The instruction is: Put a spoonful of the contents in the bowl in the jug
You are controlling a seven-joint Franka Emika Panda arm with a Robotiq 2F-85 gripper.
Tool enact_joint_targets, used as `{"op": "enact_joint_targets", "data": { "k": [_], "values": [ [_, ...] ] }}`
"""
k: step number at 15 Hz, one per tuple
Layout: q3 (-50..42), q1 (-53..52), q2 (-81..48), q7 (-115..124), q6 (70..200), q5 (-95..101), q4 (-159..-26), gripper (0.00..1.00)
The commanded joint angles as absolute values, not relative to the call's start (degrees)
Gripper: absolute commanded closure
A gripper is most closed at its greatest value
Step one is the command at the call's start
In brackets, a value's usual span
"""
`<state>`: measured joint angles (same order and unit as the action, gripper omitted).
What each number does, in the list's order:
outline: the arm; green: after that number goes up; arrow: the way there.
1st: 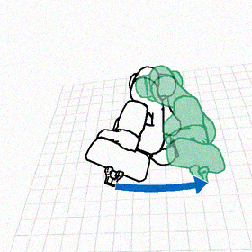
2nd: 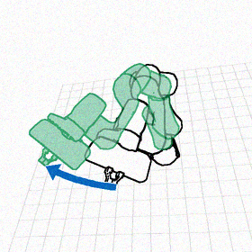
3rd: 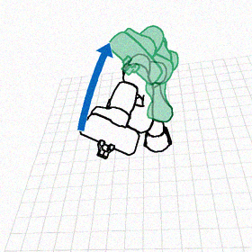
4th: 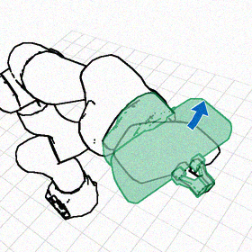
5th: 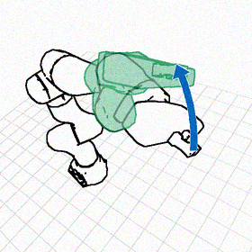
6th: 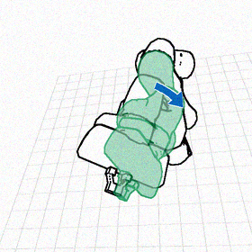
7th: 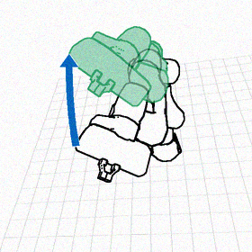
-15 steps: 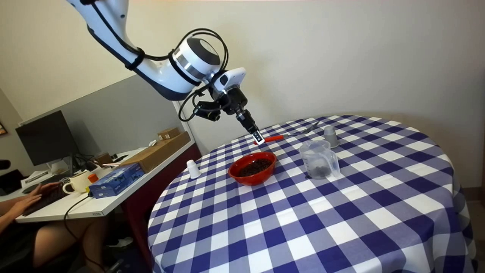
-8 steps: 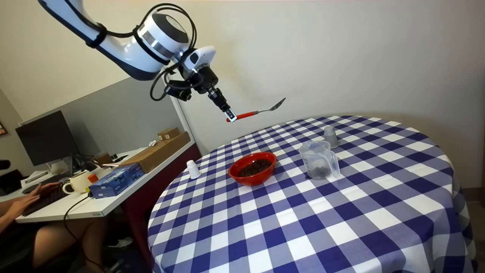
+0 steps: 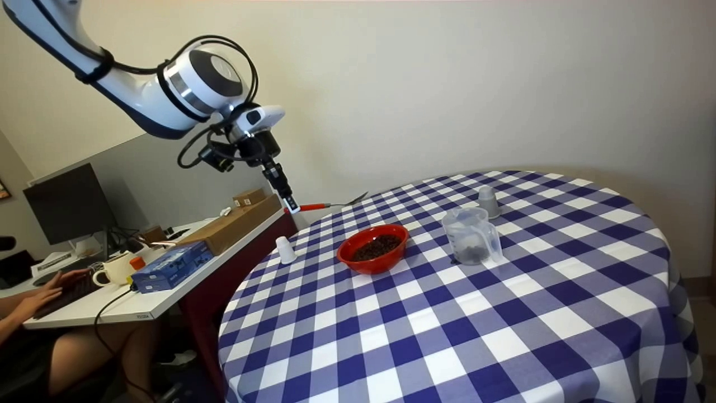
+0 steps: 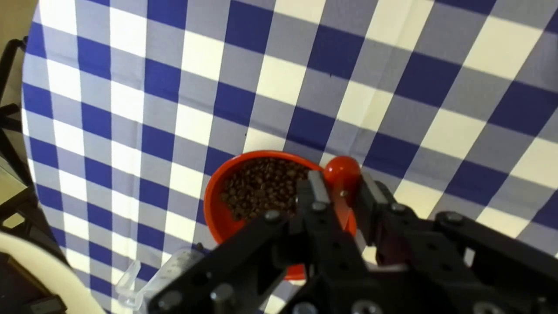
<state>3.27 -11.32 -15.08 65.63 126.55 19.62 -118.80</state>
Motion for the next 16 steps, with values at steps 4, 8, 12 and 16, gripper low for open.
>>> {"op": "enact_joint_targets", "data": {
  "k": [4, 8, 12, 16],
  "values": [
    [2.2, -8.13, -19.46, 54.59, 127.74, 11.71, -118.05, 0.91],
    [2.09, -5.84, -23.35, 45.82, 128.47, 7.05, -115.65, 0.91],
    [2.15, -5.01, -27.08, 36.79, 128.5, 2.77, -113.34, 0.91],
    [1.64, -4.98, -28.3, 31.7, 127.92, 0.1, -112.36, 0.9]
  ]
}}
